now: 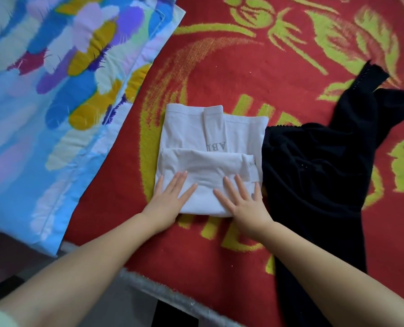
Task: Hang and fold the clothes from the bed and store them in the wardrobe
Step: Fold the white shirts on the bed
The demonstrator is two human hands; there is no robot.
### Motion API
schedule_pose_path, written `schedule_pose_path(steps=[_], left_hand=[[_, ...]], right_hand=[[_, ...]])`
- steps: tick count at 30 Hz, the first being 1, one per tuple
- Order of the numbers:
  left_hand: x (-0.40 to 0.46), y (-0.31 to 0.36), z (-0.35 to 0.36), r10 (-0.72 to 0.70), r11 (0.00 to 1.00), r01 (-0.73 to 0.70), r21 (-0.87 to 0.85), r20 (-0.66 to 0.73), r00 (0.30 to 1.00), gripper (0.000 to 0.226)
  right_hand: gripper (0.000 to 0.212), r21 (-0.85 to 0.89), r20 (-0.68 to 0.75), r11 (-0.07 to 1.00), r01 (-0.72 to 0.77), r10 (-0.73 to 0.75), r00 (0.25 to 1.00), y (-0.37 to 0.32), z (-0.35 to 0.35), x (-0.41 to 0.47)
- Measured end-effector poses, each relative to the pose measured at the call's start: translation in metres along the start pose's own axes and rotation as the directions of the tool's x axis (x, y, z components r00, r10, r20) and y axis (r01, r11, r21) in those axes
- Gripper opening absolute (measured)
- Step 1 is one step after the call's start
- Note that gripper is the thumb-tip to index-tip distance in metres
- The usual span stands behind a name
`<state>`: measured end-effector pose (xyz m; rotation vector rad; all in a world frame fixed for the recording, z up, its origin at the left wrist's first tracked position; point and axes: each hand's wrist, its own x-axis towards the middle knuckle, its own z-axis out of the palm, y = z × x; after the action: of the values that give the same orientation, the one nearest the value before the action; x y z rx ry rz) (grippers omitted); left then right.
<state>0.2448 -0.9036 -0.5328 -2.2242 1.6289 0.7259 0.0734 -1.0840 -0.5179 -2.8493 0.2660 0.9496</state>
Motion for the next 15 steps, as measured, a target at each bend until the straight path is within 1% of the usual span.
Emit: schedule_pose_path(steps=[3, 5, 6, 8, 9, 10, 11, 12, 13, 15], left_hand=[[0.003, 0.016, -0.018, -0.072, 0.996, 0.077, -0.054, 0.093, 0.993, 0.090], [-0.003, 0.019, -0.031, -0.058, 0.991, 0.083, -0.105, 0.221, 0.974, 0.089], [-0.009, 0.019, -0.038, -0.029, 0.985, 0.080, -0.151, 0.316, 0.948, 0.087], [-0.024, 0.019, -0.055, 0.102, 0.958, 0.051, -0.282, 0.500, 0.860, 0.079], [-0.031, 0.018, -0.066, 0.180, 0.935, 0.038, -0.353, 0.562, 0.807, 0.072], [-0.036, 0.014, -0.077, 0.241, 0.912, 0.038, -0.409, 0.608, 0.756, 0.063], [-0.038, 0.009, -0.088, 0.277, 0.894, 0.052, -0.445, 0.641, 0.716, 0.052], [-0.039, 0.002, -0.098, 0.290, 0.879, 0.077, -0.471, 0.654, 0.698, 0.040], [-0.036, -0.008, -0.107, 0.286, 0.859, 0.115, -0.499, 0.654, 0.700, 0.031], [-0.023, -0.031, -0.118, 0.245, 0.790, 0.224, -0.570, 0.629, 0.737, 0.026]], right_hand=[[0.087, 0.022, 0.057, 0.999, -0.039, 0.037, 0.998, -0.014, -0.020, 0.008], [0.080, 0.064, 0.143, 0.997, -0.035, 0.025, 0.989, -0.019, -0.032, 0.004], [0.077, 0.096, 0.214, 0.995, -0.018, -0.003, 0.977, -0.020, -0.037, -0.001], [0.068, 0.149, 0.351, 0.983, 0.104, -0.151, 0.924, -0.020, -0.049, -0.018], [0.063, 0.195, 0.396, 0.964, 0.183, -0.248, 0.884, -0.018, -0.056, -0.027], [0.061, 0.284, 0.424, 0.937, 0.204, -0.314, 0.849, -0.014, -0.064, -0.034], [0.063, 0.367, 0.455, 0.915, 0.167, -0.333, 0.826, -0.009, -0.077, -0.038], [0.065, 0.434, 0.471, 0.893, 0.116, -0.335, 0.816, -0.003, -0.091, -0.039], [0.066, 0.478, 0.471, 0.875, 0.078, -0.330, 0.818, 0.005, -0.104, -0.036], [0.057, 0.553, 0.410, 0.833, 0.012, -0.284, 0.867, 0.025, -0.123, -0.020]])
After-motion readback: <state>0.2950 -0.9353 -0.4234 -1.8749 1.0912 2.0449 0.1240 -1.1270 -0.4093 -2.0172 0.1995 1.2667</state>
